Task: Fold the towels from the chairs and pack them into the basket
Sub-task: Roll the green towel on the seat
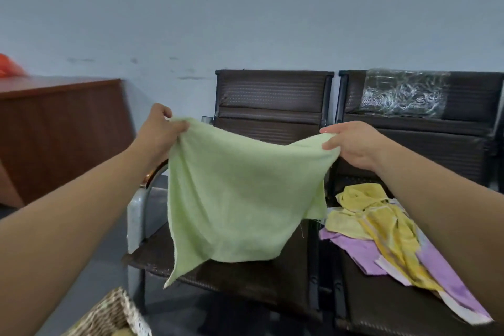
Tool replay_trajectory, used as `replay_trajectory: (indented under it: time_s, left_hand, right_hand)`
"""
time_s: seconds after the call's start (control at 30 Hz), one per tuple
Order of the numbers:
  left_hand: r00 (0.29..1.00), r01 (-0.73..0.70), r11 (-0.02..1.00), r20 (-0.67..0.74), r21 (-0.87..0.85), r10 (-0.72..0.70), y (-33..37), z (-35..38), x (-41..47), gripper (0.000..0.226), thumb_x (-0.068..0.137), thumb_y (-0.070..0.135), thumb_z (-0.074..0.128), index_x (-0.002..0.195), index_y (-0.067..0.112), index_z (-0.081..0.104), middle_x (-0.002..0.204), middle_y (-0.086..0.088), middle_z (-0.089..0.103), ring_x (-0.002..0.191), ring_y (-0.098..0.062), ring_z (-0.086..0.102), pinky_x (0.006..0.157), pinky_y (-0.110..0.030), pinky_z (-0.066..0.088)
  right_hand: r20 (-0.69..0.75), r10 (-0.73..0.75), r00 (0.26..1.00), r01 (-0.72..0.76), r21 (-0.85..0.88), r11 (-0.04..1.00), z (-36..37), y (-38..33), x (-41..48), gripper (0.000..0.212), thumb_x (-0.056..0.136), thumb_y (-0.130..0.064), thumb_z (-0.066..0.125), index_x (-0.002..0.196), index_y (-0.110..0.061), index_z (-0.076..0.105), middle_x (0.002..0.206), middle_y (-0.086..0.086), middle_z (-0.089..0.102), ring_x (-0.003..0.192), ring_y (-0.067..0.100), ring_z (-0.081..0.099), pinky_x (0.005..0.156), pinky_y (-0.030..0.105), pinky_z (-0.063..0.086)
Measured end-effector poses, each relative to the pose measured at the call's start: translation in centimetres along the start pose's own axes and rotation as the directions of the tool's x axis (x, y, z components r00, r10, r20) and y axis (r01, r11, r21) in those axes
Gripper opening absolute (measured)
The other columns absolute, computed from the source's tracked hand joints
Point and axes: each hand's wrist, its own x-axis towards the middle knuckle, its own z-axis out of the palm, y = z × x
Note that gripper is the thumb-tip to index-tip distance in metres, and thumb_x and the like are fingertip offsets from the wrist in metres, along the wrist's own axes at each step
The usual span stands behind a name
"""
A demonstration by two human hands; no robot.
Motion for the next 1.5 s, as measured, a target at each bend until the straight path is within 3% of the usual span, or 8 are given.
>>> replay_trajectory:
  time_s: [0.17, 0.4, 0.53, 0.67, 0.77, 0.97, 1.2, 1.5]
  left_hand:
    - [0.988, -0.055, 0.996, 0.151, 0.073, 0.044, 0.8, -1.6, 0.7, 0.047, 0.069, 0.020, 0.073, 0.101, 0.053, 0.066, 0.111, -0.011, 0.066, 0.104, -0.032, 0.066, 0.100, -0.048, 0.052]
    - [0.982, -0.097, 0.982, 0.176, 0.161, 0.068, -0.4, -1.7, 0.8, 0.030, 0.087, 0.006, 0.063, 0.098, 0.033, 0.071, 0.111, -0.003, 0.071, 0.104, -0.020, 0.067, 0.098, -0.039, 0.053]
    - [0.979, -0.146, 0.927, 0.186, 0.346, 0.085, -2.4, -1.5, 1.3, 0.019, 0.086, 0.013, 0.068, 0.095, 0.028, 0.075, 0.093, -0.002, 0.074, 0.091, -0.022, 0.070, 0.093, -0.044, 0.056]
    - [0.990, -0.111, 0.894, 0.126, 0.433, 0.061, -4.3, -0.9, 2.3, 0.012, 0.081, 0.012, 0.073, 0.084, 0.024, 0.076, 0.079, -0.002, 0.073, 0.074, -0.023, 0.073, 0.082, -0.042, 0.061]
    - [0.993, -0.076, 0.870, 0.116, 0.486, 0.022, -5.8, 0.0, 3.4, 0.009, 0.081, 0.014, 0.073, 0.088, 0.018, 0.077, 0.082, -0.007, 0.074, 0.074, -0.025, 0.072, 0.082, -0.041, 0.060]
    - [0.999, -0.016, 0.910, -0.020, 0.414, 0.027, -7.4, 1.7, 6.8, 0.020, 0.088, 0.013, 0.060, 0.097, 0.016, 0.078, 0.091, -0.008, 0.075, 0.083, -0.027, 0.072, 0.088, -0.040, 0.059]
    - [0.916, -0.197, 0.962, -0.315, 0.190, 0.250, -4.3, 1.5, 9.3, 0.019, 0.092, 0.017, 0.062, 0.107, 0.018, 0.073, 0.078, -0.002, 0.070, 0.056, 0.005, 0.059, 0.060, -0.007, 0.045]
    - [0.999, -0.007, 0.995, -0.041, 0.097, 0.011, -7.3, -0.3, 3.0, 0.012, 0.084, 0.012, 0.072, 0.091, 0.021, 0.074, 0.081, -0.007, 0.070, 0.074, -0.019, 0.063, 0.081, -0.037, 0.056]
  right_hand:
    - [-0.151, -0.143, 0.978, 0.094, -0.292, 0.952, -0.2, -1.6, -0.5, 0.006, 0.095, -0.008, 0.064, 0.098, -0.006, 0.068, 0.100, 0.016, 0.068, 0.100, 0.032, 0.066, 0.089, 0.046, 0.056]
    - [-0.149, 0.119, 0.982, -0.063, 0.336, 0.940, 0.6, -0.2, 0.5, 0.010, 0.094, -0.010, 0.068, 0.101, -0.014, 0.062, 0.086, 0.007, 0.065, 0.063, 0.017, 0.065, 0.051, 0.031, 0.057]
    - [0.057, 0.219, 0.974, -0.220, 0.452, 0.865, 1.4, 1.8, 1.9, 0.013, 0.095, -0.016, 0.066, 0.103, -0.004, 0.066, 0.099, 0.007, 0.069, 0.083, 0.018, 0.070, 0.067, 0.033, 0.057]
    - [0.199, 0.124, 0.972, -0.086, -0.189, 0.978, 1.7, 3.4, 3.8, 0.026, 0.087, 0.005, 0.068, 0.113, 0.003, 0.069, 0.102, 0.016, 0.074, 0.096, 0.030, 0.071, 0.082, 0.039, 0.057]
    - [0.096, -0.026, 0.995, 0.082, -0.634, 0.769, 3.0, 4.2, 6.0, 0.014, 0.085, -0.012, 0.078, 0.099, -0.009, 0.074, 0.092, 0.007, 0.072, 0.087, 0.022, 0.067, 0.073, 0.031, 0.052]
    - [0.017, -0.326, 0.945, 0.251, -0.675, 0.694, 5.4, 4.1, 11.3, 0.009, 0.096, -0.014, 0.063, 0.096, -0.017, 0.071, 0.095, 0.003, 0.067, 0.091, 0.022, 0.063, 0.077, 0.030, 0.046]
    - [-0.243, -0.421, 0.874, 0.374, -0.217, 0.902, 5.9, -1.5, 13.3, 0.021, 0.092, -0.001, 0.063, 0.091, -0.022, 0.065, 0.107, 0.004, 0.067, 0.098, 0.021, 0.065, 0.085, 0.036, 0.055]
    - [-0.240, -0.196, 0.951, 0.222, 0.084, 0.971, 4.6, 3.7, 7.6, 0.022, 0.090, 0.001, 0.063, 0.089, -0.021, 0.070, 0.098, 0.001, 0.064, 0.099, 0.030, 0.065, 0.086, 0.046, 0.057]
